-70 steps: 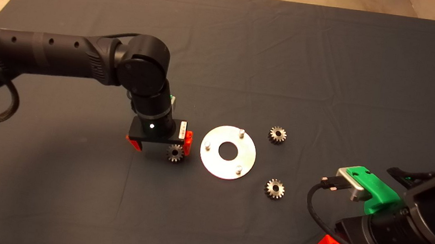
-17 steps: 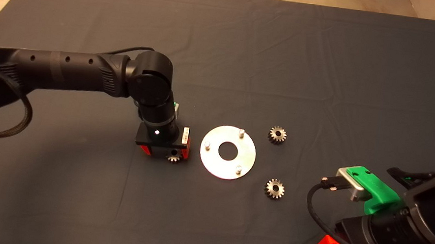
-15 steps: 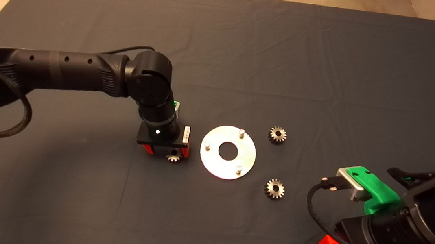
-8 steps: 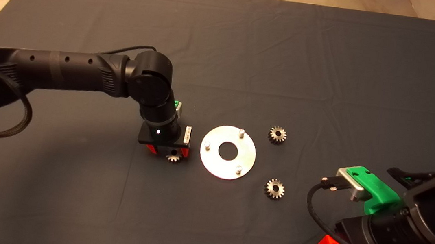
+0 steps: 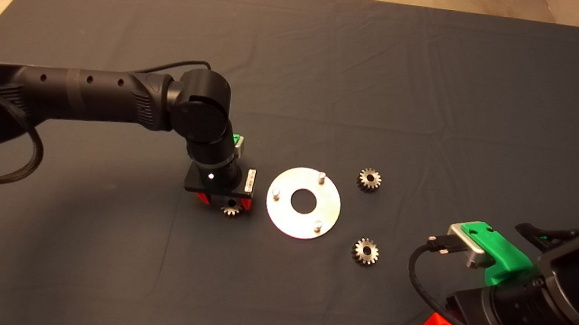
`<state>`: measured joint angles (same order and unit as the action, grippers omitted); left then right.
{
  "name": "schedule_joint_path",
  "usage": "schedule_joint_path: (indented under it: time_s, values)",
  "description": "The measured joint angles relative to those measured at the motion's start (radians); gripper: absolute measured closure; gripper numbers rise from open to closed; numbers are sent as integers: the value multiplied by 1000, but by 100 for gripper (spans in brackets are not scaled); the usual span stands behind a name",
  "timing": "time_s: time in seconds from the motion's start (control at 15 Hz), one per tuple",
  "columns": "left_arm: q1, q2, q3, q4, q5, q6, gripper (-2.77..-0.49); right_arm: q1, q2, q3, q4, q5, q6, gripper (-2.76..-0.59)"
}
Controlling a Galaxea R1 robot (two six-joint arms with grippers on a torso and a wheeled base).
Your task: Install three planetary gears onto the carrier pins
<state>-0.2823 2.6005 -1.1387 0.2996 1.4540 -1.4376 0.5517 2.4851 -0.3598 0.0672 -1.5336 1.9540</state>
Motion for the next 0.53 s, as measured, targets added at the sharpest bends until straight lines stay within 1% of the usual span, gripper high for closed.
schedule_joint_path:
  time_s: [0.07, 0.13, 0.2, 0.27, 0.4, 0.53]
  values:
    - [0, 0, 0, 2, -22, 9, -170, 0, 0, 0, 0, 0, 0, -275]
    - [0, 1, 1, 3, -38, 14, -165, 0, 0, 0, 0, 0, 0, -275]
    - [0, 1, 3, 4, -49, 19, -165, 0, 0, 0, 0, 0, 0, -275]
    - [0, 1, 3, 4, -52, 19, -165, 0, 0, 0, 0, 0, 0, -275]
    - [0, 0, 8, 4, -52, 19, -152, 0, 0, 0, 0, 0, 0, -275]
    - [0, -2, 13, 4, -52, 18, -151, 0, 0, 0, 0, 0, 0, -275]
